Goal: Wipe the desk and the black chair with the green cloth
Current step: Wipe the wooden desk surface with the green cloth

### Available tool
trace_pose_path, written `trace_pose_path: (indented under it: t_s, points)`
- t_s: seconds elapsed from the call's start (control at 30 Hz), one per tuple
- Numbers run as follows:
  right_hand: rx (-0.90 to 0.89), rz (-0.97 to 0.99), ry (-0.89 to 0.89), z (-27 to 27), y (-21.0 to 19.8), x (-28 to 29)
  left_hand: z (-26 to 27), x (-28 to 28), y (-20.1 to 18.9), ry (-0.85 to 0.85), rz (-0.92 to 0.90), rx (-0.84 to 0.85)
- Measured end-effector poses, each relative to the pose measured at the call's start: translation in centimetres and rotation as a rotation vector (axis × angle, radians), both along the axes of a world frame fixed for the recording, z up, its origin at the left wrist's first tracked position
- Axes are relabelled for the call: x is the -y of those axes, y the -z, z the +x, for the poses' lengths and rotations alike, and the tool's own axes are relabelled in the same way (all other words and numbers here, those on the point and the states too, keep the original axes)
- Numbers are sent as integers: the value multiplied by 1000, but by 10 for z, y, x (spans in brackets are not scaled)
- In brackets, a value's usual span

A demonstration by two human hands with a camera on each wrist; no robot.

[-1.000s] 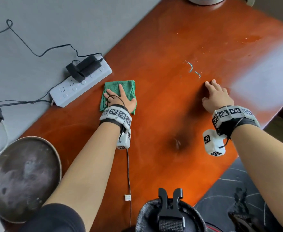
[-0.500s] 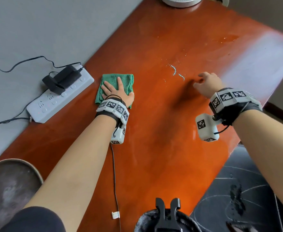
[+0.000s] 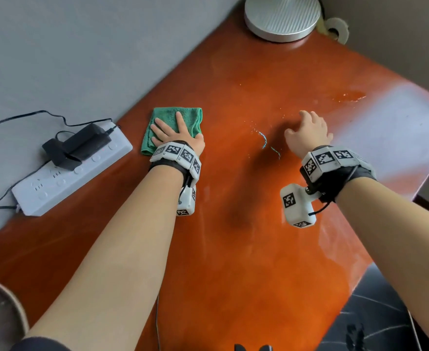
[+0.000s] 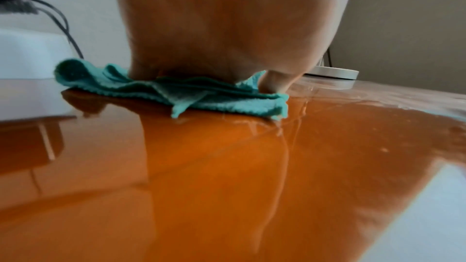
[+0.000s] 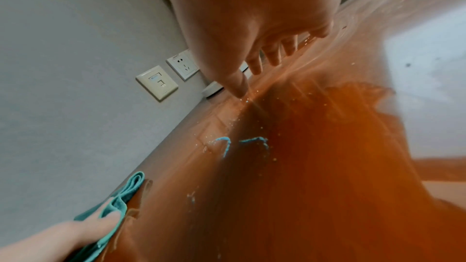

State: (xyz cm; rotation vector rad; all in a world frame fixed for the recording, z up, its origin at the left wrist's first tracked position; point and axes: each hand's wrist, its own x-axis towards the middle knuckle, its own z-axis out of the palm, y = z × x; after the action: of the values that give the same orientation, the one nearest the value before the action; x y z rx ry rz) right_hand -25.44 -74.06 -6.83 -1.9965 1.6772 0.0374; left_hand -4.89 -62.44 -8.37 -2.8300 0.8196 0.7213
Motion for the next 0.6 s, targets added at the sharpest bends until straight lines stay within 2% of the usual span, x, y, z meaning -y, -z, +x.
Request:
trace_pose_path:
  t_s: [0.17, 0.37, 0.6]
  points:
    - [-53, 3, -54, -3, 7, 15, 22, 17, 0, 1, -3, 0]
    - [-142, 96, 156, -17, 14, 17, 44, 39, 4, 56, -11, 24]
    - [-127, 90, 147, -26, 12, 45, 57, 88, -2, 234, 36, 38]
